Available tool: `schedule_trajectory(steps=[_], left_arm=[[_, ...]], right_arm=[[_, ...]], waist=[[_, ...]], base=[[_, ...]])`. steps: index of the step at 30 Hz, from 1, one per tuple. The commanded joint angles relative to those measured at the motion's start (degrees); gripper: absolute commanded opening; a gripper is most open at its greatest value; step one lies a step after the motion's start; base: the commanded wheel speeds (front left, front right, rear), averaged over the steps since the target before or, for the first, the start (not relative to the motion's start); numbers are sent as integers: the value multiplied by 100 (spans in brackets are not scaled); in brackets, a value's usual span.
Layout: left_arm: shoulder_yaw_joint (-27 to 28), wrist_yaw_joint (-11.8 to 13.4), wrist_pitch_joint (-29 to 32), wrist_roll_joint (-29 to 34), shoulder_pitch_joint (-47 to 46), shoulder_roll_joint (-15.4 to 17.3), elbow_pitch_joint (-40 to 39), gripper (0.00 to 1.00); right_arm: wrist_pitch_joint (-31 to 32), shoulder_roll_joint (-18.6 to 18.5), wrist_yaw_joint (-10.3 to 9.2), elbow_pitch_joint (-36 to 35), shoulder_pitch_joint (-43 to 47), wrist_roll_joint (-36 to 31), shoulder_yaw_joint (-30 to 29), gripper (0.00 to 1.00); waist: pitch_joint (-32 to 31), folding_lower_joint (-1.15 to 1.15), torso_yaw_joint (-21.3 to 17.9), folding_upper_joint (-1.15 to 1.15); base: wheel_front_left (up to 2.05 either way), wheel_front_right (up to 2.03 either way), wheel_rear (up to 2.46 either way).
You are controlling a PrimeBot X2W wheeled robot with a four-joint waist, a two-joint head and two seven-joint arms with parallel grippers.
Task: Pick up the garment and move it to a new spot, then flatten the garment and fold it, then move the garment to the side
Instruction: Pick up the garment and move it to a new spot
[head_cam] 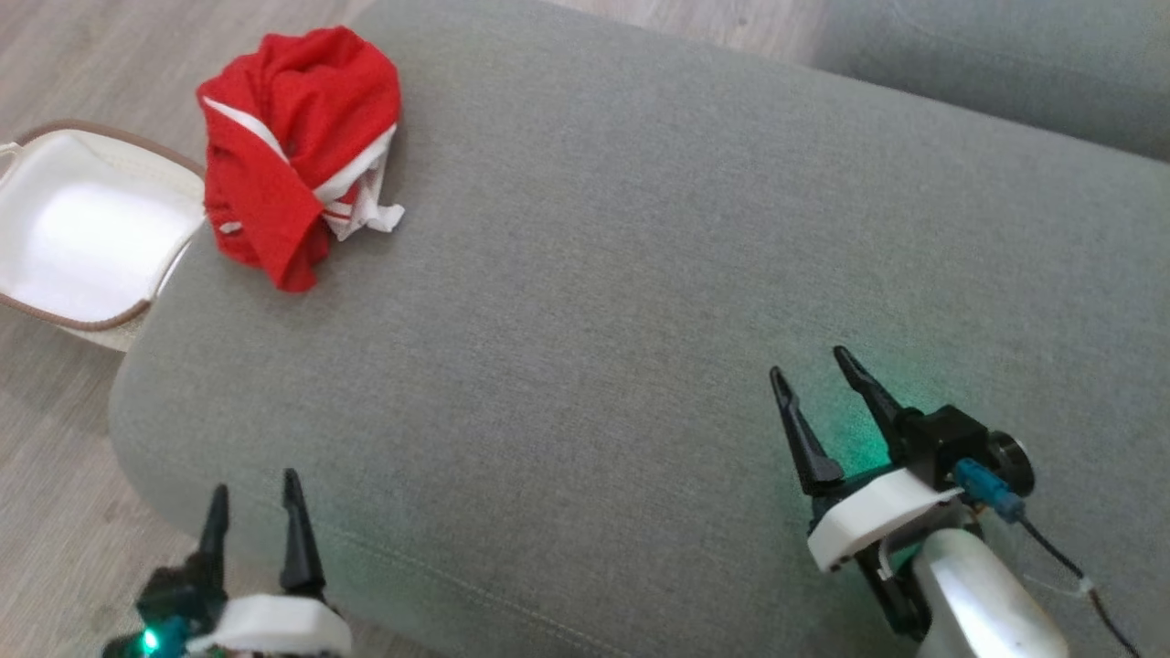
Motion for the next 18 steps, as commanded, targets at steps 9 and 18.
schedule_trajectory(steps=[9,18], left_arm=[[819,-462,-70,164,-1321,365,-430,100],[1044,-614,-70,-32,-2936,1119,514,100]], right_arm=[[-68,-394,44,-574,-371,57,259,100],[-68,-715,44,-1169,-729,64,378,100]], waist=[[680,0,-431,0],[1361,0,-742,0]], base=[[0,0,0],[0,0,0]])
